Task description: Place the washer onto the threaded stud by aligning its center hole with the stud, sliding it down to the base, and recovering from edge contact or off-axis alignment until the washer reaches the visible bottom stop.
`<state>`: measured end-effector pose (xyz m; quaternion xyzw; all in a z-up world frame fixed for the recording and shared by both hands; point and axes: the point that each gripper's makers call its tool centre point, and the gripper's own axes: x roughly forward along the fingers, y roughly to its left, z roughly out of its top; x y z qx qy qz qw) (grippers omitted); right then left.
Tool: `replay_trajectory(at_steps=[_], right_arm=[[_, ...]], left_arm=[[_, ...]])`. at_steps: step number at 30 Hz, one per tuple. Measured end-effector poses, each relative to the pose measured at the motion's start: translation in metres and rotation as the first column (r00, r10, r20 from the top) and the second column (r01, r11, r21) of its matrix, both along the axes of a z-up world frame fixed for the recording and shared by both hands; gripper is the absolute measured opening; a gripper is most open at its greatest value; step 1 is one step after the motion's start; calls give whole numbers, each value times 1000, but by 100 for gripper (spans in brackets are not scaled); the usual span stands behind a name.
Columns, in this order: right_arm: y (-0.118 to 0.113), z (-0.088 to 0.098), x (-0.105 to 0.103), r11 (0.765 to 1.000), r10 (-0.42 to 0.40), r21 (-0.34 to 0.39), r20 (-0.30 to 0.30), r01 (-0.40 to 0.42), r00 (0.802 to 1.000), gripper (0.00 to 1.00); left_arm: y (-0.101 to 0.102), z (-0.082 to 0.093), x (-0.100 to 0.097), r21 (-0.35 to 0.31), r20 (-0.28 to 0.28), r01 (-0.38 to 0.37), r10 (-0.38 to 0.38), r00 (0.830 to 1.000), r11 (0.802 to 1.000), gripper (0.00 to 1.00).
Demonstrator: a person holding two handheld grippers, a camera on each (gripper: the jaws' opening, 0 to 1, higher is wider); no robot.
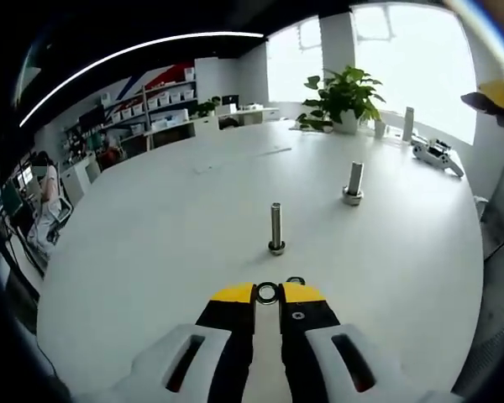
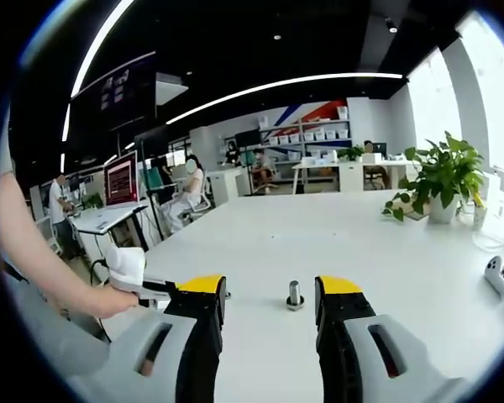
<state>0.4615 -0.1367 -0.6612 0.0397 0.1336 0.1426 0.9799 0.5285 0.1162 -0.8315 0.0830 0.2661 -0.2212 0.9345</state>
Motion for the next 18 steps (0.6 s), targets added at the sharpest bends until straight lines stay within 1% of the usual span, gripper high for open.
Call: replay_trajectory(at_steps=[5,8,10,14,18], right_arm=[[1,1,0,1000,1,0,0,-1,1000,44],[1,1,0,1000,1,2,1,-1,1000,44],[2,2,0,1000,1,3,2,-1,1000,44],[2,1,-1,1000,3,-1,1,-3,1000,44],[1,2,-1,1000,1,-1,4,-1,1000,44]], left_arm=[[-4,18,12,-28,28,1,0,1000,1000,8],[-12,32,20,-29,54,24,-22,998,999,8],[-16,38,25,-34,62,31,-29,998,999,8],[-21,45,33,-45,69,29,-26,997,999,8],[-29,50,38,-36,72,47,-44,996,998,8]])
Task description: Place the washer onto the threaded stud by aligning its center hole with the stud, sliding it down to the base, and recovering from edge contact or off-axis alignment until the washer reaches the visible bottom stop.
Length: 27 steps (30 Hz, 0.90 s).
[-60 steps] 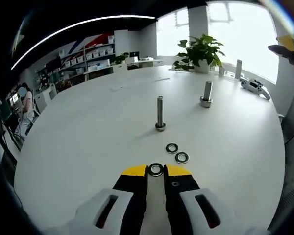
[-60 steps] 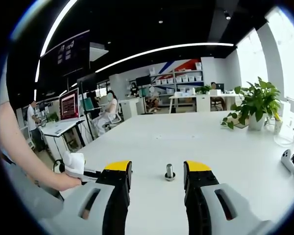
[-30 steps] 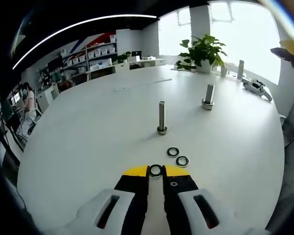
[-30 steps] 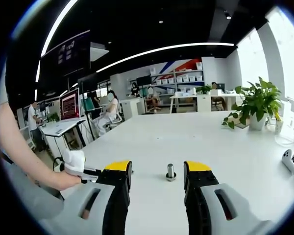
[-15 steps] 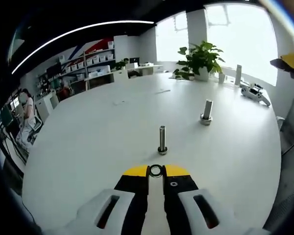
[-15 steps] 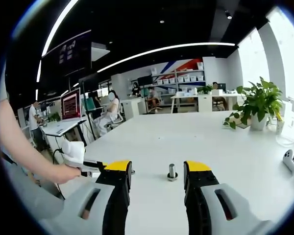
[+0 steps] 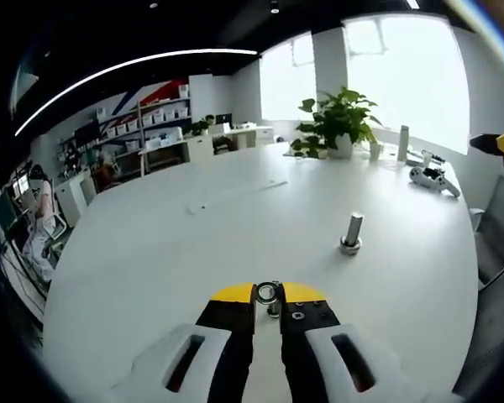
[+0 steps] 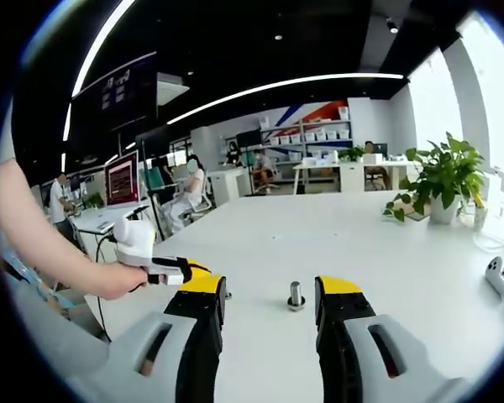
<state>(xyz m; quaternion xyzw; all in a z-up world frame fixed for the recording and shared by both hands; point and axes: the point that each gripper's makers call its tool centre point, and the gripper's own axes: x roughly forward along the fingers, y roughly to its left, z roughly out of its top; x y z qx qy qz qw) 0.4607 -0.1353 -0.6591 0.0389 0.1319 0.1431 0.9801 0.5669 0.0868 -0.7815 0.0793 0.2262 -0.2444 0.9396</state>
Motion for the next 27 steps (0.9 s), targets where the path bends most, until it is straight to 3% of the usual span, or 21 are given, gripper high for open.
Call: replay_trajectory(at_steps=[9,17,27], right_arm=[[0,1,0,1000,0,3,1,0,1000,44],[-1,0,1,1000,-1,5,0,1,1000,44],[-3,0,2,1000,-8,14,0,8,1000,44]], left_arm=[[-8,3,7,8,-9,15,-15,1000,1000,8],[-11,-9,13,43,-65,30,-27,998,999,8],[-12,-19,14,89,-95,47,-38,995,995,8]])
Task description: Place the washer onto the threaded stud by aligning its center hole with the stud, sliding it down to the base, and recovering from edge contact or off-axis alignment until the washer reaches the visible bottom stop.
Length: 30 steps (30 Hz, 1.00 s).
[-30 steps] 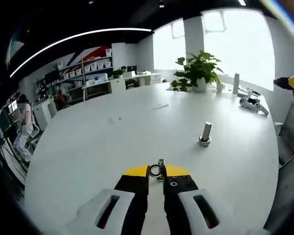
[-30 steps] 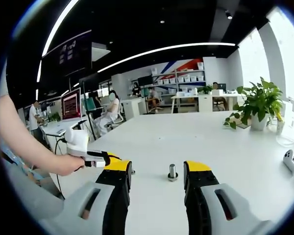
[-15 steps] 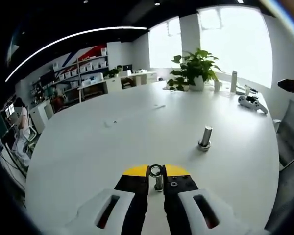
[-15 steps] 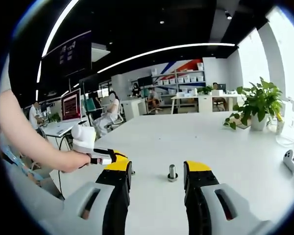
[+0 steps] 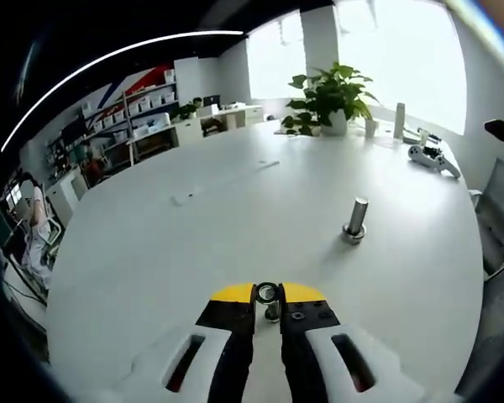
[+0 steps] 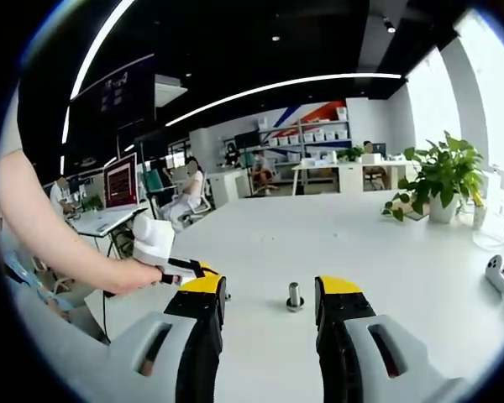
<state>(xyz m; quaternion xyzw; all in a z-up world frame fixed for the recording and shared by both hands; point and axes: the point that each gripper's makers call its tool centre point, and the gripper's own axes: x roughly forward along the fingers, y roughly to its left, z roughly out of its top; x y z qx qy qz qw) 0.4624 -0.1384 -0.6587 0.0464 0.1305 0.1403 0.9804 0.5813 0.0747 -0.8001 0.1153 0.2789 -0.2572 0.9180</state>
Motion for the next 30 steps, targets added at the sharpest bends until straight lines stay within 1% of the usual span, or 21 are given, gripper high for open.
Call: replay_trajectory(at_steps=[1,11,17,18,19,20,21,25,30], right_arm=[[0,0,0,1000,1,0,0,-1,1000,44],[0,0,0,1000,2,3,1,-2,1000,44],[1,0,0,1000,3,4,1,-3,1000,44],[1,0,0,1000,3,5,1,-3,1000,44],[1,0,0,1000,3,5,1,-3,1000,44],[1,0,0,1000,3,5,1,-3,1000,44],[1,0,0,1000,3,5,1,-3,1000,44],[0,0,1,1000,-1,7,0,1,1000,45],[-1,-1,1,1000,-3,9,0,3,1000,45]], left_arm=[[0,-1,0,-6,-5,-1,1,1000,1000,8],[-3,-3,2,5,-10,11,-11,1000,1000,8],[-1,-5,1,5,-16,0,0,1000,1000,8],[-1,-5,0,3,-18,2,-2,1000,1000,6],[-1,-6,-1,19,-14,15,-15,1000,1000,0],[-6,0,-1,15,18,49,-49,999,999,0],[-3,-2,-6,19,-13,32,-32,999,999,0],[-2,3,-9,3,-13,21,-21,1000,1000,0],[-3,4,-14,14,-5,32,-32,999,999,1]])
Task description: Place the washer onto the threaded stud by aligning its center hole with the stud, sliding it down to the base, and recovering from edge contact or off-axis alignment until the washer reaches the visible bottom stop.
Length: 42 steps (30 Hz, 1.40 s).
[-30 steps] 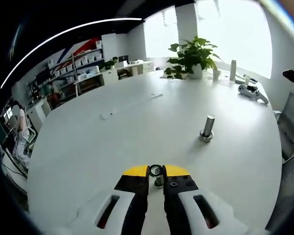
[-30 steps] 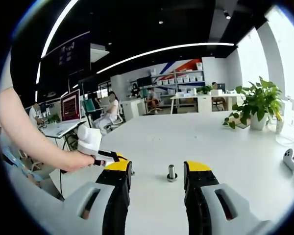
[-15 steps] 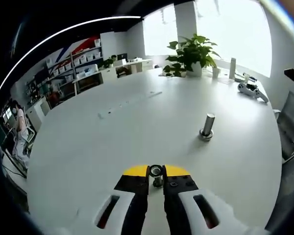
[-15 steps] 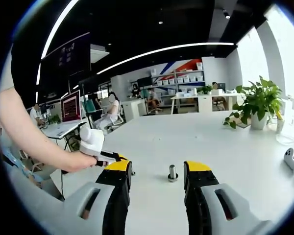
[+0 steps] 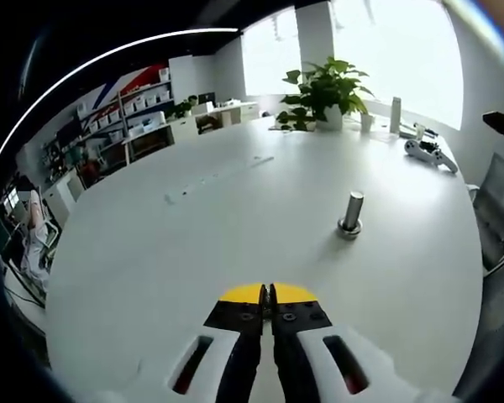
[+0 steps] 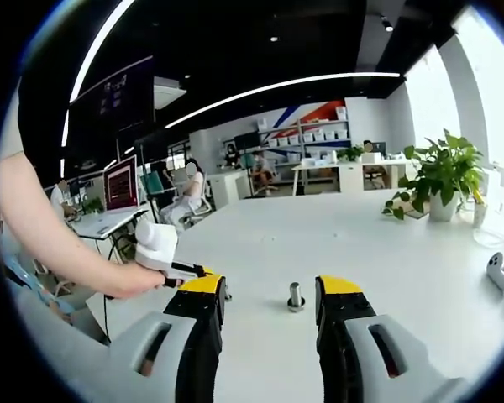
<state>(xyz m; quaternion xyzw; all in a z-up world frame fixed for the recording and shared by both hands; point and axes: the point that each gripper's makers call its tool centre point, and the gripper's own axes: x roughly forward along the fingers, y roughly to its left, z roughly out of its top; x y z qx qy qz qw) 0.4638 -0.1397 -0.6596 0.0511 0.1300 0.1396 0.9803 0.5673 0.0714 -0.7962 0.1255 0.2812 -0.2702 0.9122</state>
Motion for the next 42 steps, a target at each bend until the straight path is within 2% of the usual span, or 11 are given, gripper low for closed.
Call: replay_trajectory(at_steps=[11,21,42], right_arm=[[1,0,0,1000,0,0,1,0,1000,45],[3,1,-2,1000,6,-6,1,-6,1000,45],[6,-2,-3,1000,22,-7,-11,-22,1000,45]], left_arm=[[2,1,2,-19,11,-14,15,1000,1000,4],[6,13,2,-43,31,-36,38,999,998,6],[11,44,-24,-106,71,-82,90,993,991,10]])
